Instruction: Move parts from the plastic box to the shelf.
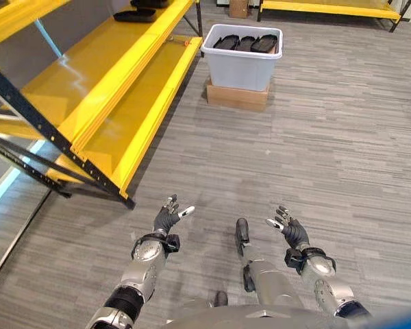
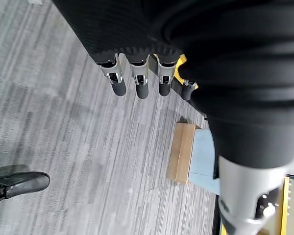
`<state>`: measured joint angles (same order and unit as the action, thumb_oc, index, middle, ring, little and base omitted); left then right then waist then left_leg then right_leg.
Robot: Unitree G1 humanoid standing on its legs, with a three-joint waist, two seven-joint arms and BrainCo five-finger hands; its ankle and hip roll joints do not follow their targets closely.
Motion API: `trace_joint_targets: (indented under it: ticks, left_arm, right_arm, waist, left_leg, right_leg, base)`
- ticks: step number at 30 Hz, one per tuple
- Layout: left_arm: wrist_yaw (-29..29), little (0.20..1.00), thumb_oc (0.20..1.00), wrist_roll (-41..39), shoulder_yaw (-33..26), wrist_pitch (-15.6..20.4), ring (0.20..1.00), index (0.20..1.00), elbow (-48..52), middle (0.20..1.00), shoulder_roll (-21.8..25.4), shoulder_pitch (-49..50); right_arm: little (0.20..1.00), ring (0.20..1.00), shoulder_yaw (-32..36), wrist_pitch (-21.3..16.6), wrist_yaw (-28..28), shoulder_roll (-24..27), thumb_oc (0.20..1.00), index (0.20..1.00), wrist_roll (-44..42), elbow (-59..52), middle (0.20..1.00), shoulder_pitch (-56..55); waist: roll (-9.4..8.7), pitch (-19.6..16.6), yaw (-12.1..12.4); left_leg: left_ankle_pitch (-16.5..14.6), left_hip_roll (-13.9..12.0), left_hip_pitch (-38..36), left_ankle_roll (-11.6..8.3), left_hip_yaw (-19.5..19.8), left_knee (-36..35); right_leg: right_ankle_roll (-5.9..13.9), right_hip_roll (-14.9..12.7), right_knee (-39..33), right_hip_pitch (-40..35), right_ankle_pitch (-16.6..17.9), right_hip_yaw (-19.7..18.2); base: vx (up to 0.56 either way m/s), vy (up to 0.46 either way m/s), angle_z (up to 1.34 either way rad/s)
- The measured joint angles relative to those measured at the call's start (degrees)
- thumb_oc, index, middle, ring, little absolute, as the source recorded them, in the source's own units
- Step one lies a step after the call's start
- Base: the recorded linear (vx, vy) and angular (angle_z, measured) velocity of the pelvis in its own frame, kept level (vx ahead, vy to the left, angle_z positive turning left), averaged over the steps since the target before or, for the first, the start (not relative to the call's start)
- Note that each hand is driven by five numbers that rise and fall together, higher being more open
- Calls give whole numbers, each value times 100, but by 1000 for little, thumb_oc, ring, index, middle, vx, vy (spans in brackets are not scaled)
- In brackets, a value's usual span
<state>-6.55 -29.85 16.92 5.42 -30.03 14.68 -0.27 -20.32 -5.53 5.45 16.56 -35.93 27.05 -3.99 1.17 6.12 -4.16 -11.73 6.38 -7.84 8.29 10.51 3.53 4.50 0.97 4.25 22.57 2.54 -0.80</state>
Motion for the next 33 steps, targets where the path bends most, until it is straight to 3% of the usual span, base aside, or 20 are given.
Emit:
trace_joint_targets:
  ticks: [2,4,7,8,10,13,15,16,17,20,22,23,24,25,26,28,29,31,32,33]
  left_arm:
    - [14,1000,1000,0,239,8,1000,1000,5,1000,-58,108]
    - [17,1000,1000,-15,310,8,1000,1000,-119,1000,-51,96]
    - [24,1000,1000,-34,331,18,1000,1000,-97,1000,-36,76]
    - [18,1000,1000,-41,333,17,1000,1000,-56,1000,-5,49]
    - [20,1000,1000,-52,324,77,1000,1000,225,1000,94,129]
    - [15,1000,1000,-107,310,107,1000,1000,255,1000,266,150]
    - [18,1000,1000,-117,258,102,1000,1000,404,1000,450,224]
    - [1,1000,1000,-140,174,94,1000,1000,403,1000,417,320]
    - [7,1000,1000,-159,177,78,1000,1000,400,1000,377,378]
    - [12,1000,1000,-158,140,59,1000,1000,408,1000,347,552]
    - [18,1000,1000,-155,46,66,1000,1000,401,1000,344,546]
    - [18,1000,1000,-155,46,66,1000,1000,401,1000,344,546]
    - [14,1000,1000,-149,11,58,1000,1000,405,1000,340,554]
    - [13,1000,1000,-150,4,52,1000,1000,414,1000,291,617]
    - [15,1000,1000,-150,-21,50,1000,1000,465,1000,289,699]
    - [8,1000,1000,-152,-73,36,1000,1000,474,1000,324,649]
    - [6,1000,1000,-153,-68,37,1000,1000,534,1000,294,668]
    - [7,1000,1000,-152,-99,36,1000,1000,681,1000,285,688]
    - [8,1000,1000,-152,-110,38,1000,1000,708,1000,326,573]
    - [-5,1000,1000,-151,-111,70,1000,1000,703,1000,350,352]
  right_arm:
    - [1000,1000,2,-1,-2,45,1000,1000,-92,10,1000,-76]
    - [1000,1000,9,-27,4,57,1000,1000,-111,23,1000,1]
    - [1000,1000,62,-162,-3,261,1000,1000,-134,-52,1000,60]
    - [1000,1000,72,-184,-4,341,1000,1000,-158,-15,1000,61]
    - [1000,1000,66,-191,12,444,1000,1000,-172,112,1000,30]
    - [1000,1000,-71,-231,15,369,1000,1000,-210,101,1000,51]
    - [1000,1000,-43,-232,33,298,1000,1000,-213,46,1000,116]
    - [1000,1000,21,-240,78,256,1000,1000,-217,34,1000,213]
    - [1000,1000,70,-248,108,247,1000,1000,-219,27,1000,243]
    - [1000,1000,22,-250,145,274,1000,1000,-218,56,1000,135]
    - [1000,1000,-52,-253,147,298,1000,1000,-216,161,1000,221]
    - [1000,1000,-52,-253,147,298,1000,1000,-216,161,1000,221]
    - [1000,1000,-68,-238,152,262,1000,1000,-196,279,1000,230]
    - [1000,1000,-57,-227,153,267,1000,1000,-180,340,1000,175]
    - [1000,1000,-42,-221,137,243,1000,1000,-140,339,1000,89]
    - [1000,1000,-44,-211,123,129,1000,1000,-102,317,1000,-25]
    - [1000,1000,-45,-200,98,159,1000,1000,-96,319,1000,28]
    - [1000,1000,-62,-197,85,198,1000,1000,-96,236,1000,245]
    - [1000,1000,-93,-189,85,194,1000,1000,-97,74,1000,103]
    - [1000,1000,-297,-142,40,177,1000,1000,-96,72,1000,68]
  waist:
    - [77,-286,-168]
    - [24,-446,-269]
    - [33,-514,-300]
    - [19,-522,-291]
    - [10,-623,-214]
    - [-247,-544,-83]
    - [-589,-267,146]
    - [-794,-129,309]
    - [-785,-59,305]
    - [-420,-5,412]
    - [-367,-98,456]
    - [-367,-98,456]
    - [-358,11,522]
    - [-258,59,647]
    - [-136,50,753]
    - [-348,32,755]
    - [-371,2,874]
    - [-257,-21,781]
    - [-340,-43,627]
    - [-533,-93,672]
  left_leg:
    - [-84,-269,-380,-256,227,-193]
    - [-192,-471,-564,-505,346,-31]
    - [101,-648,-511,-1089,418,798]
    - [177,-644,-434,-1182,421,1261]
    - [378,-565,250,-1388,397,3211]
    - [743,-404,1538,-1287,403,5379]
    - [560,-166,2312,-787,139,5821]
    - [378,-6,2778,-703,-53,5275]
    - [346,75,3111,-731,-212,4616]
    - [828,103,3432,-717,-679,2087]
    - [906,193,3362,-705,-832,588]
    - [906,193,3362,-705,-832,588]
    - [1086,500,3283,-560,-822,-254]
    - [1104,509,2941,-515,-774,-555]
    - [1272,334,2535,-82,-718,-552]
    - [1821,364,2278,360,-856,-505]
    - [1926,353,2122,528,-807,-555]
    - [1961,344,2088,503,-870,-221]
    - [1869,407,1965,235,-930,-48]
    - [1792,420,1712,110,-968,-55]
  right_leg:
    - [22,129,201,-429,34,0]
    - [-628,301,171,-753,396,75]
    - [-1008,531,417,-1058,196,226]
    - [-849,605,357,-1274,-67,227]
    - [-1215,848,122,-1778,-432,111]
    - [-1565,988,220,-2000,-647,-219]
    - [-1713,840,160,-2232,-742,-695]
    - [-1643,678,136,-2412,-721,-862]
    - [-1480,600,42,-2595,-799,-868]
    - [-1100,699,-312,-3384,-1052,-804]
    - [-914,741,-613,-3622,-1214,-809]
    - [-914,741,-613,-3622,-1214,-809]
    - [-863,746,-615,-3983,-1233,-1012]
    - [-839,953,-376,-4260,-1242,-1323]
    - [-731,1210,-65,-4530,-1293,-1600]
    - [-265,1155,669,-4476,-1589,-1573]
    - [-249,952,931,-4320,-1855,-1518]
    - [-41,630,962,-4057,-1766,-1574]
    - [-97,679,1400,-4056,-1578,-1399]
    - [255,716,2869,-3439,-1106,-998]
  base:
    - [446,-212,55]
    - [322,-136,31]
    - [433,-208,5]
    - [504,-255,6]
    - [300,-176,-21]
    - [309,-212,-32]
    - [184,-41,-63]
    - [228,1,-80]
    - [283,37,-62]
    - [331,52,-40]
    - [386,61,-40]
    - [373,75,-28]
    - [480,172,-36]
    - [466,195,-63]
    - [486,223,-38]
    - [401,171,-34]
    - [398,147,-94]
    - [319,98,-70]
    - [326,138,4]
    - [217,112,31]
